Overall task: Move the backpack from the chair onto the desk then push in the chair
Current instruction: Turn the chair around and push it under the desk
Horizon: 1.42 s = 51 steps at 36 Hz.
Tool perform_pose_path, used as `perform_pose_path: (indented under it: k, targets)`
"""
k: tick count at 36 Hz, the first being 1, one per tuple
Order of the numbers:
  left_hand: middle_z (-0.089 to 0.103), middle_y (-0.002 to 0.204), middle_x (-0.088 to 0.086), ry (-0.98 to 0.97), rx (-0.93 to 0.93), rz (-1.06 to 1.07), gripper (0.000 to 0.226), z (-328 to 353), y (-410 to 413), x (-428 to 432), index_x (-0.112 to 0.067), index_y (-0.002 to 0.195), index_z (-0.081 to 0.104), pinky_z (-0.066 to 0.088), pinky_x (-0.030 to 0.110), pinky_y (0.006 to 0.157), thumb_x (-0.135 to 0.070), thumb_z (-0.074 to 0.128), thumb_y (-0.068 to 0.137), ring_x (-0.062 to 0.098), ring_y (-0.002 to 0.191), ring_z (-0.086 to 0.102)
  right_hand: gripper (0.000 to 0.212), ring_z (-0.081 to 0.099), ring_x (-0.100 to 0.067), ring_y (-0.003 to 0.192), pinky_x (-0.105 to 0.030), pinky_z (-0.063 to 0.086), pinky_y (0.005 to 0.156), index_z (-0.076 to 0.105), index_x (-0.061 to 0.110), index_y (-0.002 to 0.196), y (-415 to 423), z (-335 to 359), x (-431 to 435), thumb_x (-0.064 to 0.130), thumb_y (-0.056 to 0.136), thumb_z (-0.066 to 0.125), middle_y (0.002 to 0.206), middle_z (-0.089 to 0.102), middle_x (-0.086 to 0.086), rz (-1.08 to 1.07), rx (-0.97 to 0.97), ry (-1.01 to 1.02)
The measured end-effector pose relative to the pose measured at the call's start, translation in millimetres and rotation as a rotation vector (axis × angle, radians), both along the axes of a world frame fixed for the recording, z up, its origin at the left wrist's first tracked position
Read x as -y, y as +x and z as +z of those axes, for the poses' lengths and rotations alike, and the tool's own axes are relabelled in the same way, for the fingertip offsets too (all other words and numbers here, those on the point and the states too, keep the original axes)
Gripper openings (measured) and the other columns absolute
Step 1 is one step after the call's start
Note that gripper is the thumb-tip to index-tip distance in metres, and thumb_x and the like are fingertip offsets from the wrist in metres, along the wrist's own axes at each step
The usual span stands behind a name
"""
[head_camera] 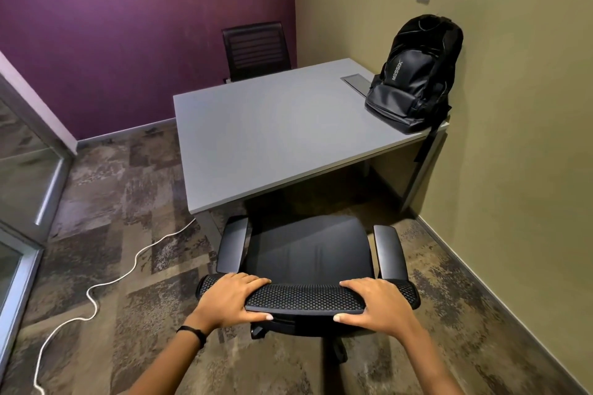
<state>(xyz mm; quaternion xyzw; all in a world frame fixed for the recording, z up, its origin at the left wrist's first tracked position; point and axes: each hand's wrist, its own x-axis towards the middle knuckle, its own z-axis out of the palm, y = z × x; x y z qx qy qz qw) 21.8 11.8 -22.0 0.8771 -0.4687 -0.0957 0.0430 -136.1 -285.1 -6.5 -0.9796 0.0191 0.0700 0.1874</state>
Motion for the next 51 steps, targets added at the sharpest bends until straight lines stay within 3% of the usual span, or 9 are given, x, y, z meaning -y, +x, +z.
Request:
perform_pose_path:
  k: [11, 19, 29, 51]
  targets:
    - [0.063, 0.124, -0.004, -0.010, 0.000, 0.048, 0.092, 2, -16, 25, -0.028, 0.136, 0.044, 0.043, 0.033, 0.096, -0.090, 0.022, 0.071, 0.017, 0.109, 0.059, 0.088, 0.053, -0.003, 0.115, -0.026, 0.043, 0.098, 0.050, 0.033, 0.131, -3, 6, 26, 0.090, 0.065, 0.034, 0.128, 0.059, 0.016, -0.027, 0.008, -0.034]
    - [0.062, 0.124, -0.001, -0.017, 0.010, 0.069, 0.093, 3, -33, 48, -0.024, 0.138, 0.042, 0.043, 0.034, 0.096, -0.087, 0.021, 0.073, 0.018, 0.109, 0.058, 0.088, 0.054, -0.005, 0.112, -0.029, 0.035, 0.102, 0.054, 0.032, 0.124, -12, 3, 42, 0.091, 0.064, 0.029, 0.121, 0.061, 0.015, -0.097, 0.063, -0.082]
    - [0.064, 0.119, 0.004, -0.038, 0.008, 0.071, 0.097, -5, -73, 51, -0.016, 0.137, 0.043, 0.043, 0.033, 0.092, -0.086, 0.021, 0.073, 0.022, 0.105, 0.059, 0.093, 0.052, -0.007, 0.114, -0.030, 0.029, 0.105, 0.056, 0.024, 0.122, -35, -7, 52, 0.092, 0.061, 0.035, 0.121, 0.062, 0.009, -0.084, -0.005, -0.059]
    - [0.072, 0.106, 0.006, -0.125, 0.050, -0.112, 0.087, 11, -82, 53, -0.012, 0.123, 0.058, 0.053, 0.033, 0.082, -0.081, 0.029, 0.078, 0.025, 0.091, 0.068, 0.088, 0.056, -0.014, 0.110, -0.032, 0.035, 0.102, 0.058, 0.020, 0.117, -79, -5, 38, 0.087, 0.065, 0.036, 0.116, 0.064, 0.005, -0.160, 0.072, -0.106]
